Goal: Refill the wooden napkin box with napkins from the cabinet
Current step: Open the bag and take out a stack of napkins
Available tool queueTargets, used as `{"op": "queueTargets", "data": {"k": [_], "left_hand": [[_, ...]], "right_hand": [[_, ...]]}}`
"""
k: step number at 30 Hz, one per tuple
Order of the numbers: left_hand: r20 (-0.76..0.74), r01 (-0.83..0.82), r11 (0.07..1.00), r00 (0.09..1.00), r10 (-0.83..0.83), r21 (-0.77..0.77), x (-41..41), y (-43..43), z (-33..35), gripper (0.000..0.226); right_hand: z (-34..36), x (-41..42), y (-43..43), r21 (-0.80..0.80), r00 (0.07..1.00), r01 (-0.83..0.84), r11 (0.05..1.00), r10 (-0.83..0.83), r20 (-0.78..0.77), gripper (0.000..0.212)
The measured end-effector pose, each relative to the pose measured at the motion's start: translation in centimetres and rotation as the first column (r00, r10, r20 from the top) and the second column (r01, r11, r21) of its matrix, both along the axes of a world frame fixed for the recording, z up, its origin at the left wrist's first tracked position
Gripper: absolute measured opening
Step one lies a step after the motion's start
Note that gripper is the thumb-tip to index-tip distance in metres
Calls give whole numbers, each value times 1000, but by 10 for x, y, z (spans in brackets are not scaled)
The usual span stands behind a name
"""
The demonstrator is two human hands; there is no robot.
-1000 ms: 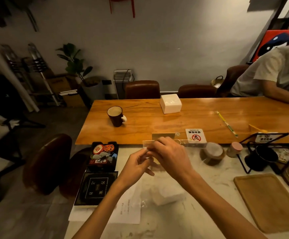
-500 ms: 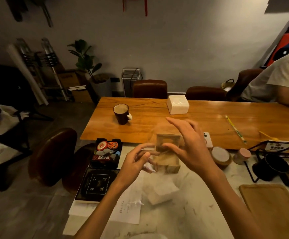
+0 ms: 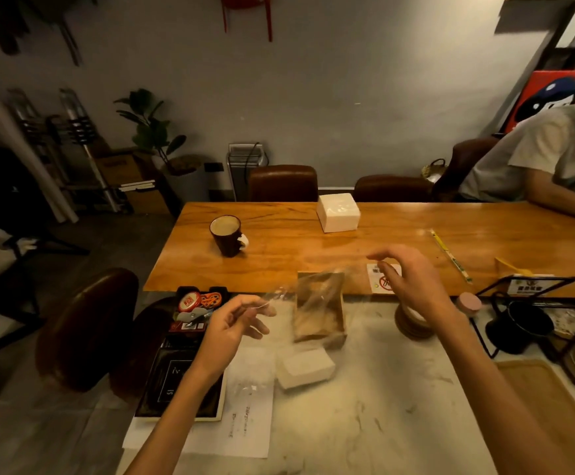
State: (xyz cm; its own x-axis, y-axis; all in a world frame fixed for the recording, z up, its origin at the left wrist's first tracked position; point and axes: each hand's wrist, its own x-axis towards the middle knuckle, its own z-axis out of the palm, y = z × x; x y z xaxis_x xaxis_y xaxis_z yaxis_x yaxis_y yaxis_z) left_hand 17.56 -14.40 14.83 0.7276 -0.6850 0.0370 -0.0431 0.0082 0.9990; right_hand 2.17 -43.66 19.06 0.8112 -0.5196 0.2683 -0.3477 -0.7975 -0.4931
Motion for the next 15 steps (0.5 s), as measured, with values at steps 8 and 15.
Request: {"op": "queueTargets", "data": {"k": [8, 15], "left_hand": [[-38, -44, 999, 998, 44, -12, 10, 11, -4, 24], [-42, -92, 996, 995, 92, 16, 17, 17, -6, 20]], "right_hand": [[-12, 22, 13, 270, 953, -261, 927, 293, -84, 70], [-30, 30, 28, 51, 970, -238, 970, 240, -29, 75]]}}
